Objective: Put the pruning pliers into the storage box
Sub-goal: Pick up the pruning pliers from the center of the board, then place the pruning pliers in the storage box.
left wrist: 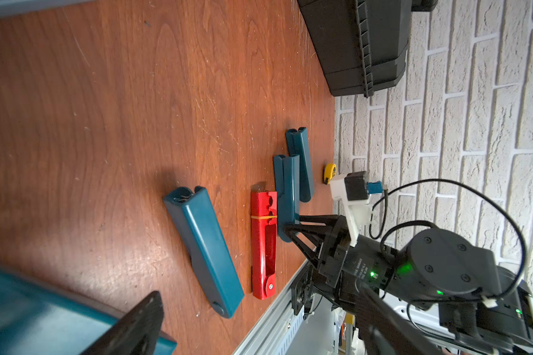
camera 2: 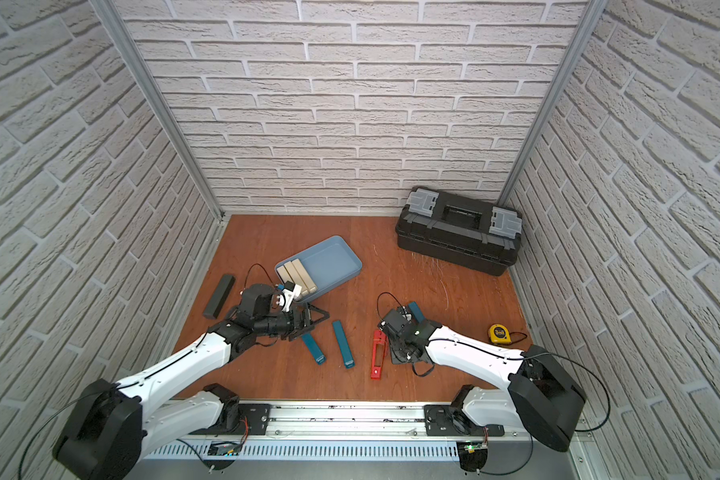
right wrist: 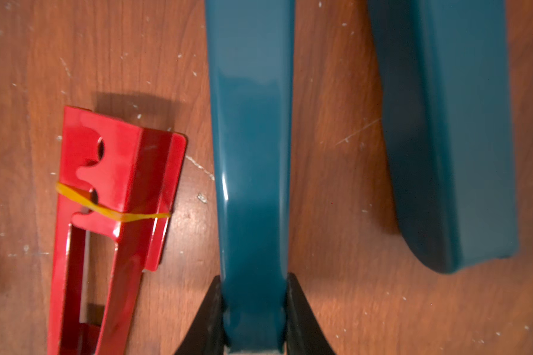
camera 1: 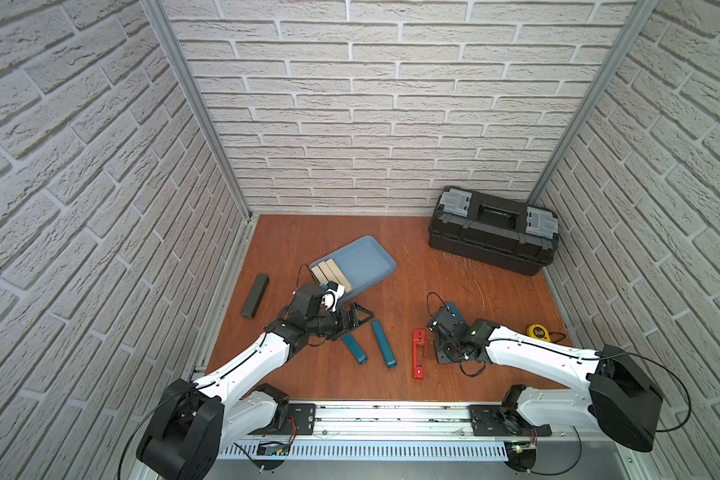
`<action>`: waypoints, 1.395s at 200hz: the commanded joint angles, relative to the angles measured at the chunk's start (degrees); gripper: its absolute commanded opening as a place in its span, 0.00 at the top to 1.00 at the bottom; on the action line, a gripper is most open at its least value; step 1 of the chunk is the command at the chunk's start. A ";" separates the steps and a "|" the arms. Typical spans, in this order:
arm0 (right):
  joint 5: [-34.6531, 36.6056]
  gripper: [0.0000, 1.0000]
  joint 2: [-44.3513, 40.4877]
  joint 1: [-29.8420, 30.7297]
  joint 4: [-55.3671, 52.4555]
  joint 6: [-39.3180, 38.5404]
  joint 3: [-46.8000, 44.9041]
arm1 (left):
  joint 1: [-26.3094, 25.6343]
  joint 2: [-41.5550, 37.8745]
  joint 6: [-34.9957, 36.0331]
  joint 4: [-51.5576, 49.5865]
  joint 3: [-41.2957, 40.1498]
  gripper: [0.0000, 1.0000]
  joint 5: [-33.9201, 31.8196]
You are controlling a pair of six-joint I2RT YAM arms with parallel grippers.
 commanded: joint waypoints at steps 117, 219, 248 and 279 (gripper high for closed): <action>-2.04 0.97 15.48 -2.11 -4.85 -20.28 31.72 | 14.44 -0.02 4.13 -3.49 6.33 0.02 -0.62; -9.83 0.97 33.41 -5.50 -6.07 -28.67 53.73 | 23.10 3.03 4.60 -2.34 7.16 0.02 2.67; -11.36 0.97 37.86 -5.59 -7.08 -30.58 59.89 | 24.90 4.72 4.68 -1.20 7.87 0.02 3.37; -12.77 0.97 43.07 -5.68 -6.47 -31.43 64.79 | 26.19 6.14 5.63 -1.64 9.76 0.02 3.32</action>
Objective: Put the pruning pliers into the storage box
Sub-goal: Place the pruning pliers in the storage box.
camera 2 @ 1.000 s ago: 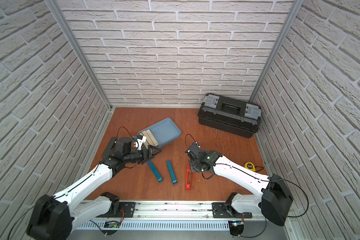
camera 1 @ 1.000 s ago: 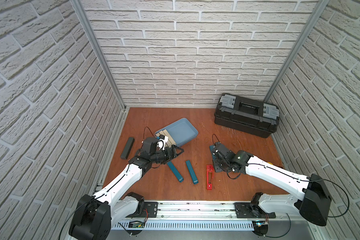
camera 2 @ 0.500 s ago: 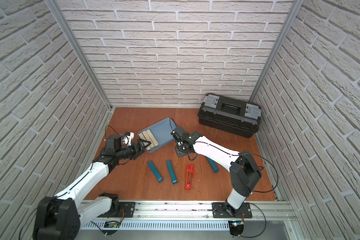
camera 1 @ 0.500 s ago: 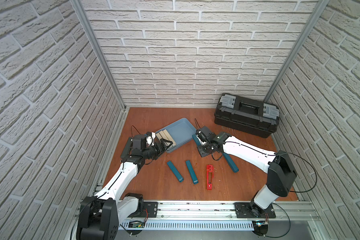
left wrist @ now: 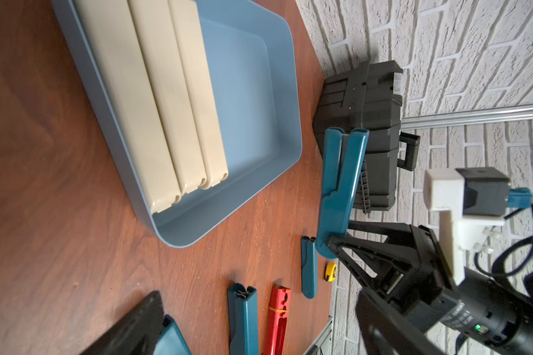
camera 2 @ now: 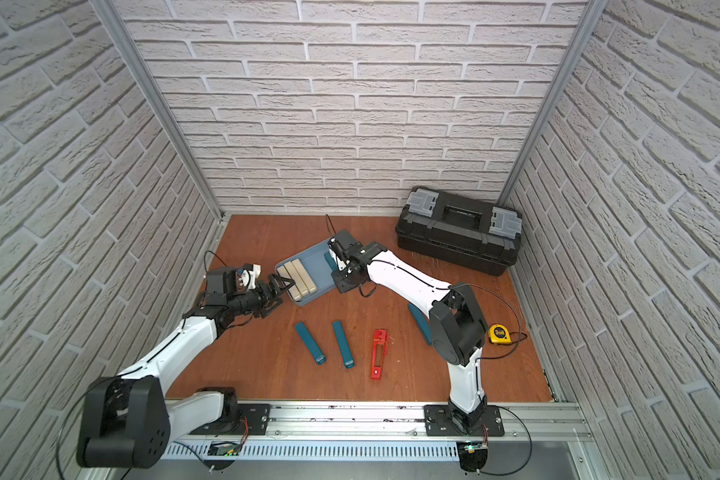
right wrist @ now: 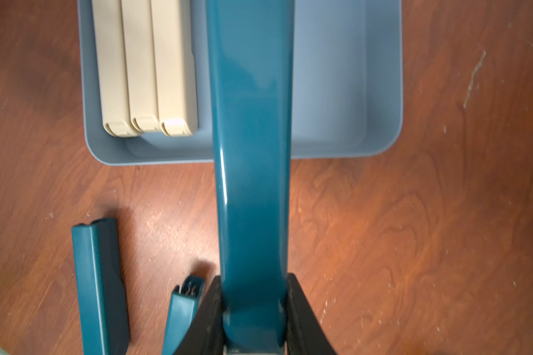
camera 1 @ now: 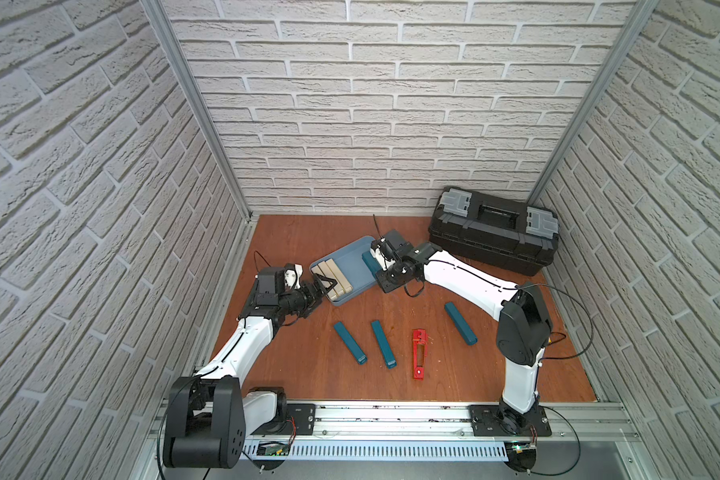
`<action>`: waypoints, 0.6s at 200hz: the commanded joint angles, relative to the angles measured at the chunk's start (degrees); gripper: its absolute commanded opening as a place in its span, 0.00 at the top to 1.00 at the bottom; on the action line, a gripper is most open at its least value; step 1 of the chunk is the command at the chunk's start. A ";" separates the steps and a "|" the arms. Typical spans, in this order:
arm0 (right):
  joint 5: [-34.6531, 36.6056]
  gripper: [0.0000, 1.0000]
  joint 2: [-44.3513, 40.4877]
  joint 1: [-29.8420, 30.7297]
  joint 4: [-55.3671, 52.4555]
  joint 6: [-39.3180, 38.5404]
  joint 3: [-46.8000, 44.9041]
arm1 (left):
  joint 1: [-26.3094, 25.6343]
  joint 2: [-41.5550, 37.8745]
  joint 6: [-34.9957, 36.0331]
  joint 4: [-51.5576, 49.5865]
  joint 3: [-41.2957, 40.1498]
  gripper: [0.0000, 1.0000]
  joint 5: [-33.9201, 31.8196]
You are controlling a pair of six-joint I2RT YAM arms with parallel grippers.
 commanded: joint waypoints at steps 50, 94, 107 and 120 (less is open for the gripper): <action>-5.10 0.97 10.76 -0.16 0.99 -1.96 12.52 | 3.23 2.89 2.18 3.33 3.49 0.02 0.48; -7.34 0.97 16.44 -0.11 1.09 -2.53 18.52 | 4.38 4.64 2.34 4.73 4.00 0.02 1.42; -8.31 0.97 17.77 -0.16 1.74 -2.47 19.67 | 4.87 4.86 2.64 4.73 4.08 0.02 1.64; -8.86 0.97 18.93 -0.15 2.59 -2.30 20.60 | 5.29 4.98 2.78 4.66 4.18 0.02 1.93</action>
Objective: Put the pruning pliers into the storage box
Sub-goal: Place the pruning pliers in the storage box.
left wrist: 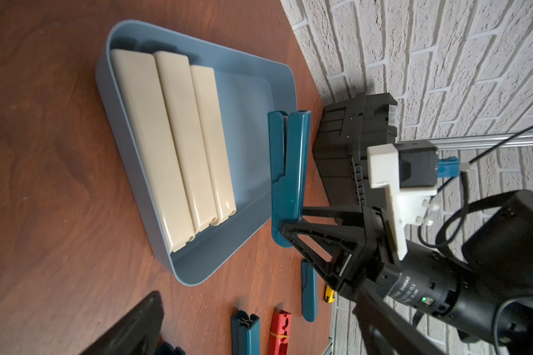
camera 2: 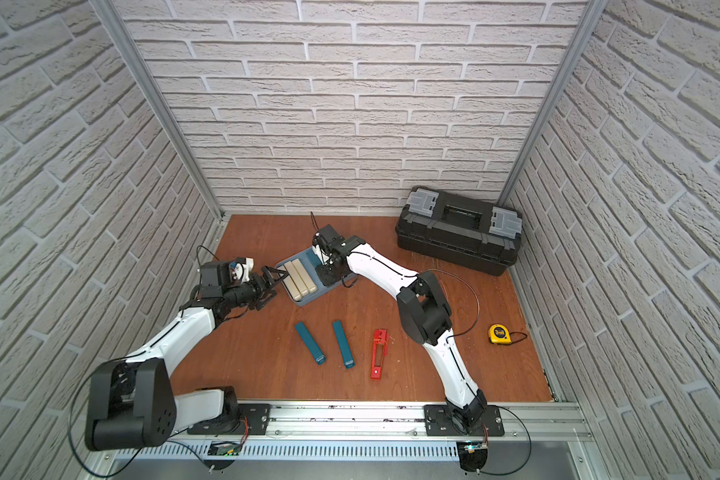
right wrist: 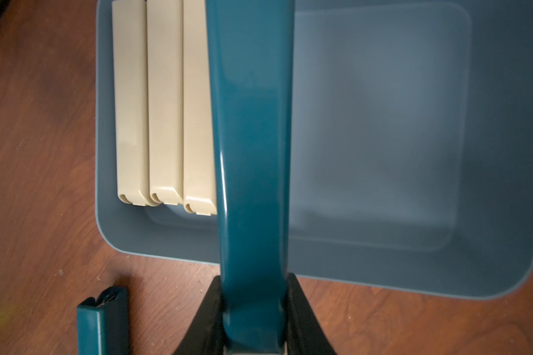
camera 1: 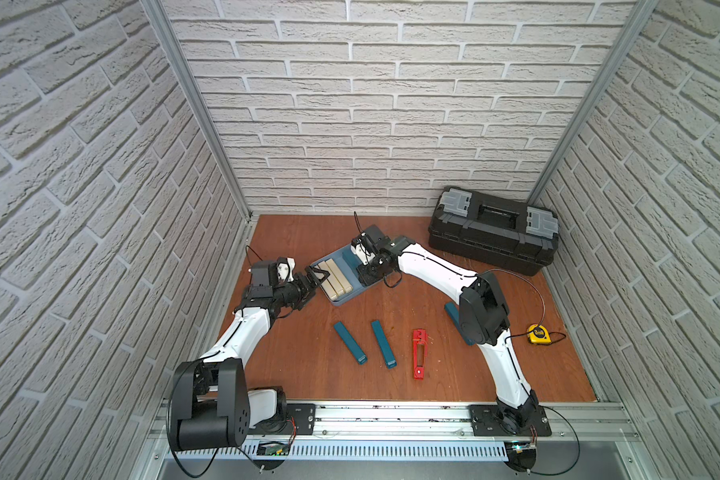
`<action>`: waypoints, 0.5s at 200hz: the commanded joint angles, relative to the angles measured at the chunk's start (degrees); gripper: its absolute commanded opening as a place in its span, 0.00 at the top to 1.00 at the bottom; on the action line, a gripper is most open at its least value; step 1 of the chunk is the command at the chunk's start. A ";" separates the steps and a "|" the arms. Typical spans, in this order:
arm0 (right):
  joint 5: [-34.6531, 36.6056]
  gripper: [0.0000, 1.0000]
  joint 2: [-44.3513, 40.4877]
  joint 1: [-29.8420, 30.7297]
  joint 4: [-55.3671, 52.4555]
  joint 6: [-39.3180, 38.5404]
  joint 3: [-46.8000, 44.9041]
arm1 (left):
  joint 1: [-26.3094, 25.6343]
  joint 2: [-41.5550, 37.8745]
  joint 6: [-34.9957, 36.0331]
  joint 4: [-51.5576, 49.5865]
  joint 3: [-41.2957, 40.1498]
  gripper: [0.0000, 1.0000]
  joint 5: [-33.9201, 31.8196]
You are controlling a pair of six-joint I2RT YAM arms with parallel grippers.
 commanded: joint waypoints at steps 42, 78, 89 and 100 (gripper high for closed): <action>-2.53 0.97 5.48 -0.09 2.35 -0.41 7.52 | 2.21 -0.09 1.99 2.19 1.48 0.02 1.79; -2.80 0.97 8.22 -0.05 2.09 0.00 10.62 | 3.05 -0.38 2.52 1.61 1.18 0.02 2.36; -2.63 0.97 8.62 -0.03 2.47 0.04 10.65 | 3.30 -0.58 2.59 1.61 1.09 0.02 2.48; -2.32 0.98 8.90 -0.04 2.61 -0.10 10.70 | 3.42 -0.67 2.54 1.61 0.91 0.02 2.66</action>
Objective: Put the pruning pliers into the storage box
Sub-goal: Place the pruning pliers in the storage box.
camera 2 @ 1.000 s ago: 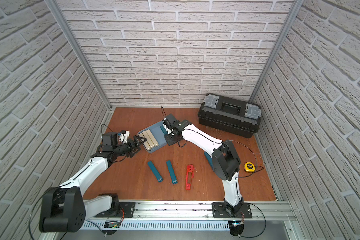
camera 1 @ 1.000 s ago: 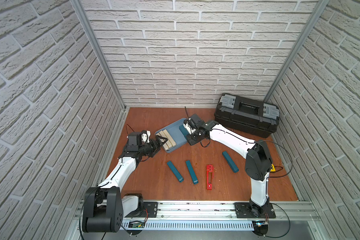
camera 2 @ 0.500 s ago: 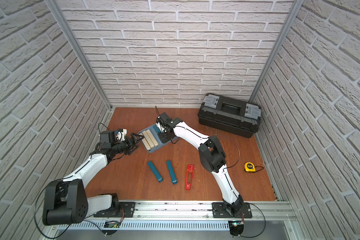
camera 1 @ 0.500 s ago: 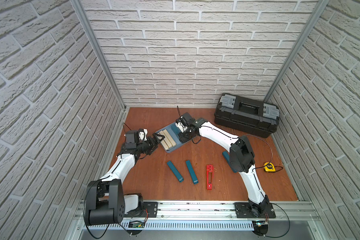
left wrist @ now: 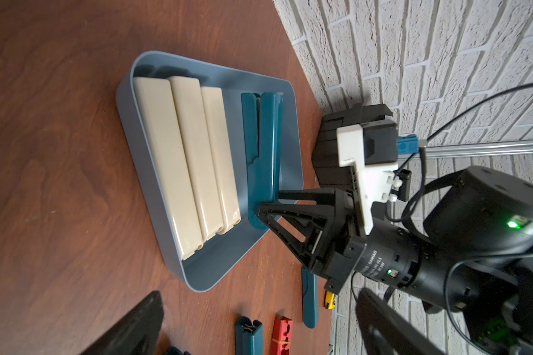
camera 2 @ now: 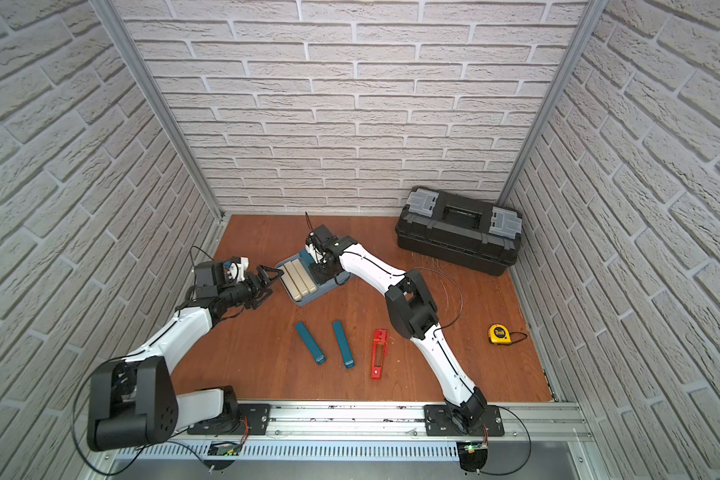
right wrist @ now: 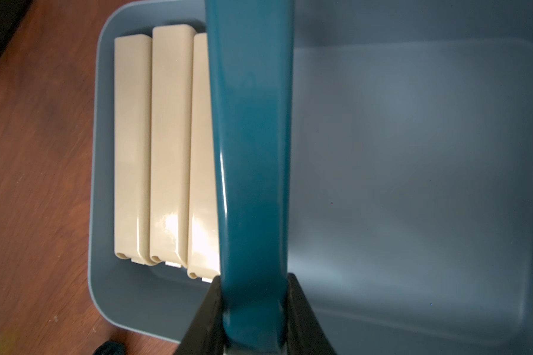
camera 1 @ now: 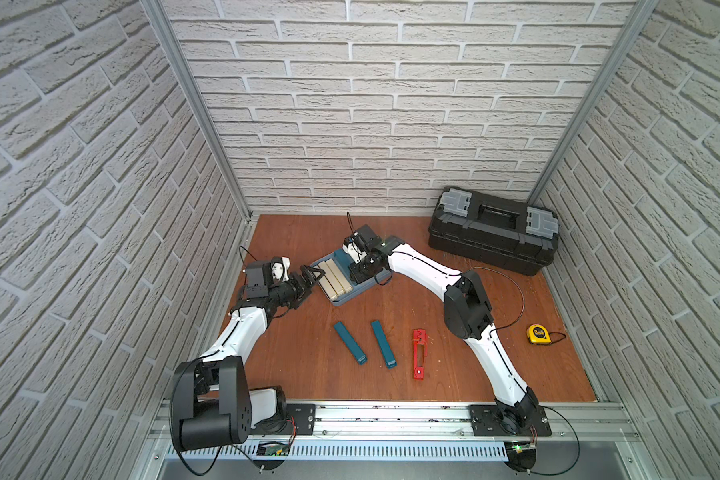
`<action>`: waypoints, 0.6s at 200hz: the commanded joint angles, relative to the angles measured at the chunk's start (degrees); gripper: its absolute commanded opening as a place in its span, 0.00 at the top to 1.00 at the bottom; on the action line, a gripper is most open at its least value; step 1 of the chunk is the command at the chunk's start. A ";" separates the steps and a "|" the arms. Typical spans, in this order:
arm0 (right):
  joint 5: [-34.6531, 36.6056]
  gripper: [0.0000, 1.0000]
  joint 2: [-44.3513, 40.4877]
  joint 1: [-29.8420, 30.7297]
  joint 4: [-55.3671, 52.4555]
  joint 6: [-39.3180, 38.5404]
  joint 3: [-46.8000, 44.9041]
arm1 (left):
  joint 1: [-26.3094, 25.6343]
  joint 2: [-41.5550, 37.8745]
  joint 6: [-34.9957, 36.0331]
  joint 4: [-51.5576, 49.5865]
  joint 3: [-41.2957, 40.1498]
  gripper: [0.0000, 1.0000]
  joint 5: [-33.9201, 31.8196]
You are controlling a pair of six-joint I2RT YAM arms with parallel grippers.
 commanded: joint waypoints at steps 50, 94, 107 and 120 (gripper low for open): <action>0.25 0.97 1.45 -0.07 2.14 -0.25 1.71 | 1.02 -0.83 1.26 1.87 -0.14 0.02 1.50; 0.69 0.97 3.02 -0.16 1.88 -0.77 2.40 | 1.01 -1.03 0.96 2.06 -0.45 0.02 1.59; 0.96 0.97 3.43 -0.16 1.55 -1.07 2.71 | 0.97 -1.19 0.99 2.09 -0.56 0.02 1.50; 1.32 0.97 3.56 -0.15 1.72 -1.24 2.69 | 0.96 -1.21 0.91 2.29 -0.69 0.02 1.48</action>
